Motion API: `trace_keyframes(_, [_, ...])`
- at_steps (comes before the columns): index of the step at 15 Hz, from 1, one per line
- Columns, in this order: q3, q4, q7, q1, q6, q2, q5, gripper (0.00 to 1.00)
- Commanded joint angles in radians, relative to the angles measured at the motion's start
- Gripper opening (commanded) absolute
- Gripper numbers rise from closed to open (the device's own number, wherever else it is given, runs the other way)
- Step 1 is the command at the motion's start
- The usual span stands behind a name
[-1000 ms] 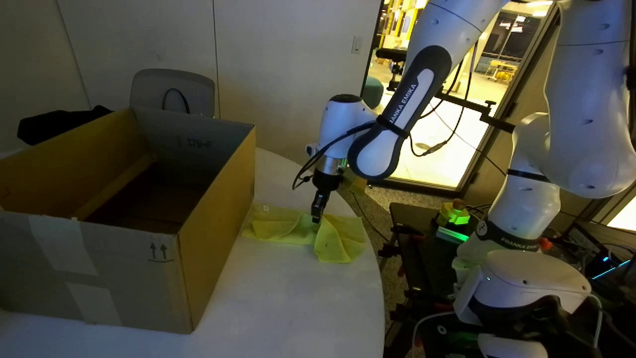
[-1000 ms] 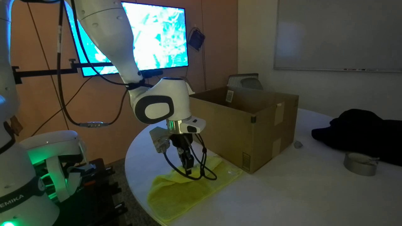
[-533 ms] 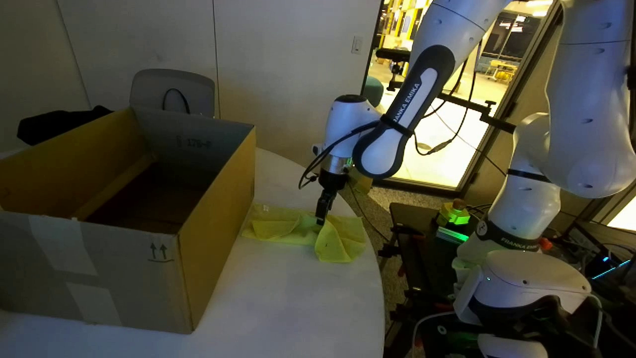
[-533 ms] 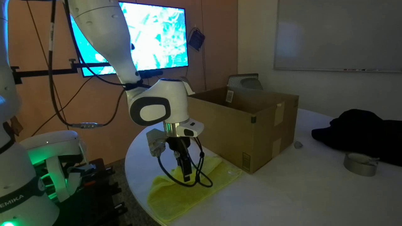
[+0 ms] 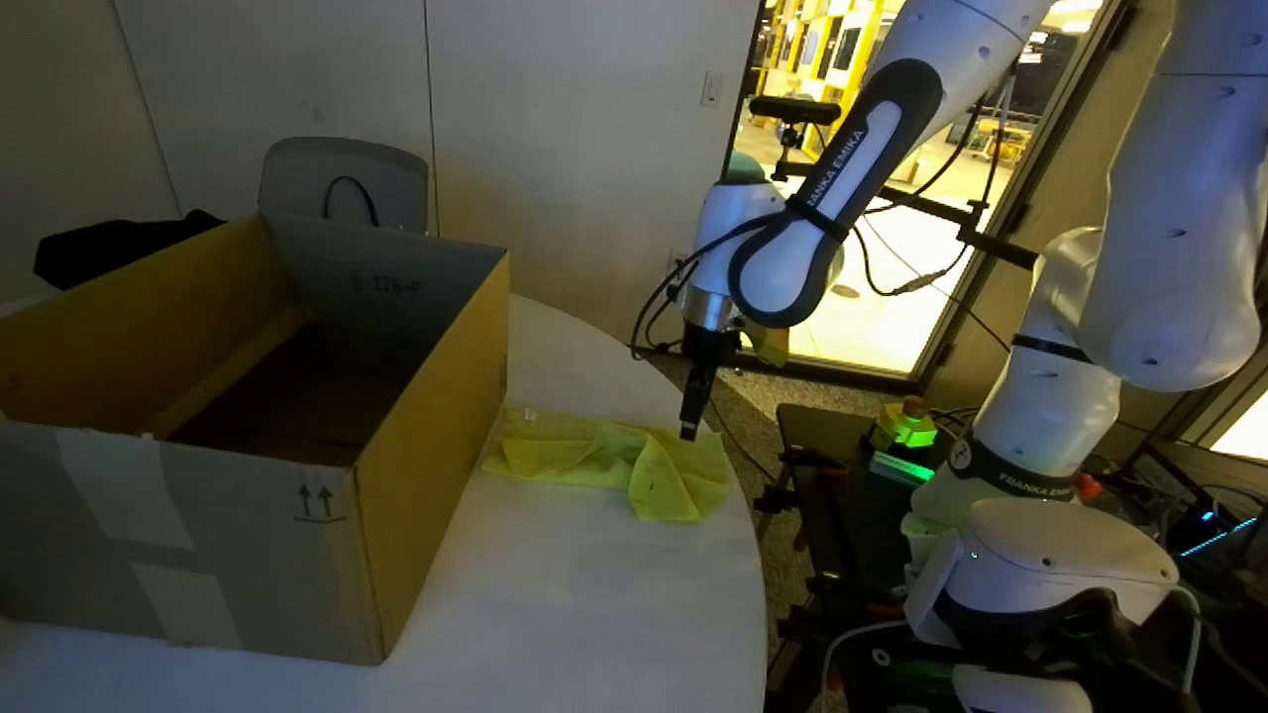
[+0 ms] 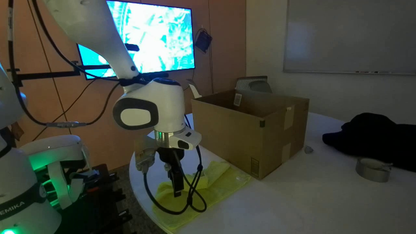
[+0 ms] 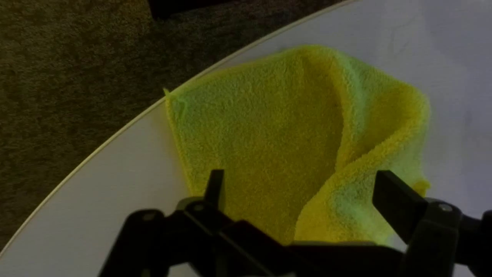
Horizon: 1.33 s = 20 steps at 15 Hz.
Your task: Pick up the marker from the table and wrap it on the cloth, then pick up the cloth and put it in the box
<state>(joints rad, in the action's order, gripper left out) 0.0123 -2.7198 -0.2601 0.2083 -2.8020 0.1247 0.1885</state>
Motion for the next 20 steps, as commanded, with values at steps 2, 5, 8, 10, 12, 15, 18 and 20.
trace_keyframes(2, [0.000, -0.058, -0.225, 0.004, 0.053, -0.056, 0.077, 1.00])
trace_keyframes(5, [0.003, -0.032, -0.313, 0.001, 0.026, 0.015, 0.040, 1.00])
trace_keyframes(8, [-0.004, -0.032, -0.364, 0.005, -0.014, 0.063, 0.024, 1.00])
trace_keyframes(10, [-0.001, -0.032, -0.348, -0.001, -0.047, 0.097, -0.021, 1.00])
trace_keyframes(12, [0.002, -0.033, -0.316, -0.008, -0.089, 0.133, -0.081, 1.00])
trace_keyframes(15, [0.035, -0.032, -0.217, -0.042, -0.153, 0.185, -0.190, 1.00])
trace_keyframes(18, [0.080, -0.032, -0.101, -0.088, -0.209, 0.228, -0.277, 1.00])
trace_keyframes(20, [0.116, -0.031, -0.035, -0.127, -0.231, 0.248, -0.313, 1.00])
